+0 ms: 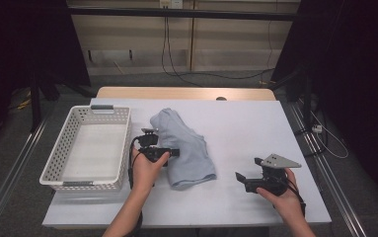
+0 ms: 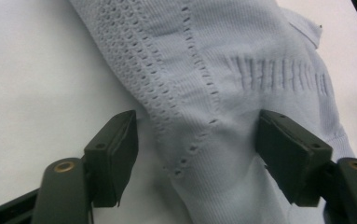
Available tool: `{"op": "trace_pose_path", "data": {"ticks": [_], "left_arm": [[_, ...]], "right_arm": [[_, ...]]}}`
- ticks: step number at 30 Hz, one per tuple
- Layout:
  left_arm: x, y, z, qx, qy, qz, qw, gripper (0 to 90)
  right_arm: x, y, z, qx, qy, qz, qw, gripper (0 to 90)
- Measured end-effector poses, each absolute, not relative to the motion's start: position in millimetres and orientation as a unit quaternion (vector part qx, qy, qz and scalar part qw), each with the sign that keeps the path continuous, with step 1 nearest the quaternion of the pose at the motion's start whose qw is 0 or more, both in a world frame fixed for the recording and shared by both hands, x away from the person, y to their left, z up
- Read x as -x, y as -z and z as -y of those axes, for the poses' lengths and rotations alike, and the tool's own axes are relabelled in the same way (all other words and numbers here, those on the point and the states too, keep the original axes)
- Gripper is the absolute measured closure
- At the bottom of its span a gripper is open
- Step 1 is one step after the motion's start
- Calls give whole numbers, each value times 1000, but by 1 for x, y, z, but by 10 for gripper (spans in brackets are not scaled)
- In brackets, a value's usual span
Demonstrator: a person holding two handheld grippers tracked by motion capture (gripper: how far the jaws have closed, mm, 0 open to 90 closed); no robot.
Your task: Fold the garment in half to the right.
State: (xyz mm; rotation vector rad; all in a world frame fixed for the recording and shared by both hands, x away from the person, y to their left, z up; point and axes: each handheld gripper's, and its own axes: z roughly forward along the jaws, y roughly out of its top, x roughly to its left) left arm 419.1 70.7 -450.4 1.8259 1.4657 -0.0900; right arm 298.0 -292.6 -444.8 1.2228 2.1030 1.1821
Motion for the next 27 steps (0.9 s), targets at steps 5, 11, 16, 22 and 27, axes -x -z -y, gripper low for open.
{"op": "trace_pose_path", "data": {"ticks": [5, 11, 16, 22, 27], "left_arm": [[-418, 453, -63, -719, 23, -574, 391, 408], [-421, 452, -57, -723, 16, -578, 378, 492], [-421, 454, -55, -719, 14, -577, 387, 662], [-425, 449, -66, -711, 45, -585, 389, 715], [-430, 437, -79, -712, 41, -593, 374, 714]], "right_arm": [[-297, 445, 294, -443, -425, -758, 220, 81], [-294, 445, 296, -445, -423, -758, 220, 81], [-293, 445, 298, -450, -422, -756, 220, 81], [-293, 446, 300, -449, -422, -756, 221, 81], [-292, 446, 299, -449, -422, -756, 222, 81]]}}
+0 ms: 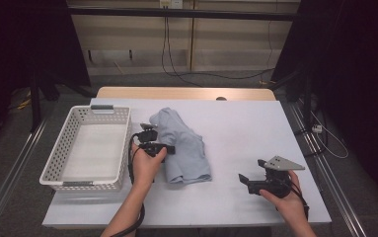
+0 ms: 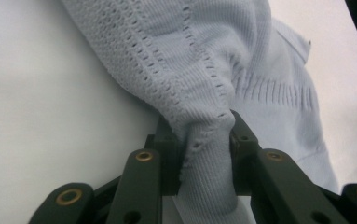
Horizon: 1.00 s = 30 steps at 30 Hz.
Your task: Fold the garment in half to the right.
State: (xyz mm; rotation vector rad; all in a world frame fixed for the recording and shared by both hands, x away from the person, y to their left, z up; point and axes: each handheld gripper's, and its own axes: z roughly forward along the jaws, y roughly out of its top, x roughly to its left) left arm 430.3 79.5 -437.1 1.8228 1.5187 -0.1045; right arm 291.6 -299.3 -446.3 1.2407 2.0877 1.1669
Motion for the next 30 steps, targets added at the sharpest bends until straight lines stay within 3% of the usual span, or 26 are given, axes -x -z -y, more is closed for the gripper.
{"op": "trace_pose_path", "data": {"ticks": [3, 12, 15, 24, 30], "left_arm": [[-431, 439, -81, -711, 38, -593, 376, 694], [-432, 453, -80, -695, 53, -603, 387, 495], [-431, 453, -77, -703, 49, -597, 384, 508], [-431, 455, -68, -705, 35, -594, 385, 693], [-432, 454, -71, -692, 51, -605, 389, 724]], "right_arm": [[-292, 446, 299, -448, -423, -756, 222, 81], [-292, 447, 295, -444, -422, -760, 219, 81], [-293, 448, 294, -443, -422, -761, 218, 81], [-294, 447, 295, -447, -425, -757, 217, 81], [-293, 447, 295, -445, -426, -757, 217, 81]]}}
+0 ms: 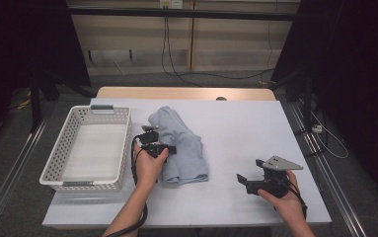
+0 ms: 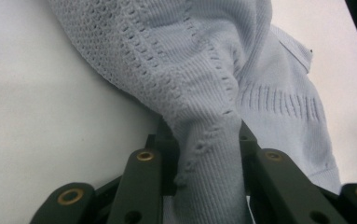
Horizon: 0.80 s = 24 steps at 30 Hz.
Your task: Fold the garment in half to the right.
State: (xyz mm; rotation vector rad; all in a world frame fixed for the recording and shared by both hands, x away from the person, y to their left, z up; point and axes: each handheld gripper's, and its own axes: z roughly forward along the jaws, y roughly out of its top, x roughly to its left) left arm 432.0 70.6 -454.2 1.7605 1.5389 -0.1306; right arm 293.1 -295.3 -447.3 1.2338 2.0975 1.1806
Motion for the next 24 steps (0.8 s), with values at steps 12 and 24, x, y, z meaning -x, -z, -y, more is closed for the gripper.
{"op": "trace_pose_path", "data": {"ticks": [12, 24], "left_arm": [[-440, 430, -74, -707, 71, -598, 370, 737], [-446, 406, -78, -735, 63, -589, 331, 738]], "right_arm": [[-292, 446, 296, -446, -430, -755, 215, 81], [-290, 445, 295, -440, -435, -755, 215, 79]]}}
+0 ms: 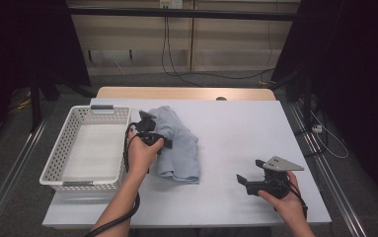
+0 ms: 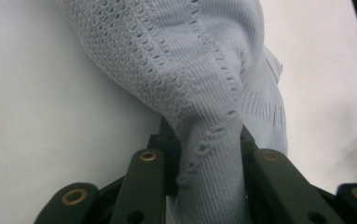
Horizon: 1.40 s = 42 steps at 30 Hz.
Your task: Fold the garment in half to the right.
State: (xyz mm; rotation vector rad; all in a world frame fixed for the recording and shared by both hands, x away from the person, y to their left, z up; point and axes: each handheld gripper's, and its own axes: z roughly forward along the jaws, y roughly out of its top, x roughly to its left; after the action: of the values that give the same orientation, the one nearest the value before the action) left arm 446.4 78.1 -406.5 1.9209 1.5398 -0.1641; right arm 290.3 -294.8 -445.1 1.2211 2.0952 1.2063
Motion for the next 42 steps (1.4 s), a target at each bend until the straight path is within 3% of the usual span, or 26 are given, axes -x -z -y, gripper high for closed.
{"op": "trace_pose_path", "data": {"ticks": [42], "left_arm": [[-458, 364, -91, -788, 43, -565, 240, 738]], "right_arm": [[-293, 443, 288, -429, -442, -759, 212, 77]]}}
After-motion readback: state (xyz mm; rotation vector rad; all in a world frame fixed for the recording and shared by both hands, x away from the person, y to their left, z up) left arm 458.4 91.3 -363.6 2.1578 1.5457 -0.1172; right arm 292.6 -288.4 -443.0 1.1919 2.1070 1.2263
